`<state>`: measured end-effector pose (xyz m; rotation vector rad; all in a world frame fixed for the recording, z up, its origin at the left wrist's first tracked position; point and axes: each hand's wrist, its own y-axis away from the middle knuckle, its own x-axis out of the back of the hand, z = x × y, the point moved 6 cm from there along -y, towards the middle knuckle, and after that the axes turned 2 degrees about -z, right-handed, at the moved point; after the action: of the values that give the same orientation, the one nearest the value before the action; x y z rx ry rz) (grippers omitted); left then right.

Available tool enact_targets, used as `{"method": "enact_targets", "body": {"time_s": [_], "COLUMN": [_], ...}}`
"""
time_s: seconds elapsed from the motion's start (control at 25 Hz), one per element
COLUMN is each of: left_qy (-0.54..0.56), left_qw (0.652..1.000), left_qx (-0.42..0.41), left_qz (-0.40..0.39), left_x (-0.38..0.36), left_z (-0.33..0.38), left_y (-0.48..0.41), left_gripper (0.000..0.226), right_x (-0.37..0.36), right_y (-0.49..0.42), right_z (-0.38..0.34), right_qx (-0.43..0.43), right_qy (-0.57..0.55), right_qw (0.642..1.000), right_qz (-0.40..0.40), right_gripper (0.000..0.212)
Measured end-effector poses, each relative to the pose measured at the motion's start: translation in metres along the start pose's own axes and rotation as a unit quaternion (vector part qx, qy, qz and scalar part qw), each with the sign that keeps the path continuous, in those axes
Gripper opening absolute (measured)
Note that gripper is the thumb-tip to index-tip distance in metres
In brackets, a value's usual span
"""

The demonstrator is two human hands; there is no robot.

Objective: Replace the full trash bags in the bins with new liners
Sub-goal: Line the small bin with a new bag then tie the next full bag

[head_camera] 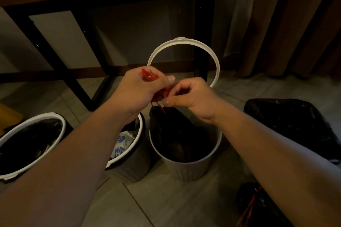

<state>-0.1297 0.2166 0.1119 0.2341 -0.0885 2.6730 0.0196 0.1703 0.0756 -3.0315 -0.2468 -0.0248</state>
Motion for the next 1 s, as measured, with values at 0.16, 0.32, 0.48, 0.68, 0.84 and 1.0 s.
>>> {"method": "enact_targets", "body": {"time_s": [0.16,0.32,0.48,0.68,0.84,1.0], "left_qy": [-0.093,-0.171,-0.177,-0.211,-0.21,-0.194], "left_qw": [0.993,0.98,0.979,0.969,0.969,0.977], "left_qx": [-0.068,-0.104,-0.1,-0.081,-0.068,-0.034], "left_qz": [-0.005,-0.004,0.015,0.099,0.111,0.086], "left_x": [0.004,0.004,0.005,0.013,0.013,0.009], "left_z": [0.009,0.011,0.011,0.011,0.01,-0.005], "left_y": [0.006,0.015,0.021,0.025,0.029,0.03], "left_gripper": [0.007,0.009,0.012,0.016,0.016,0.02], "right_x": [0.003,0.001,0.002,0.009,0.015,0.027], "right_y": [-0.003,-0.005,-0.008,-0.01,-0.014,-0.018], "right_z": [0.001,-0.003,-0.005,-0.002,-0.003,-0.001], "right_qx": [0.016,0.02,0.036,0.03,0.032,0.022], "right_qy": [0.074,0.078,0.049,-0.052,-0.102,-0.181], "right_qw": [0.993,0.992,0.995,0.994,0.988,0.975], "right_qz": [0.092,0.096,0.08,0.091,0.108,0.13], "right_gripper": [0.02,0.018,0.022,0.018,0.021,0.022]}}
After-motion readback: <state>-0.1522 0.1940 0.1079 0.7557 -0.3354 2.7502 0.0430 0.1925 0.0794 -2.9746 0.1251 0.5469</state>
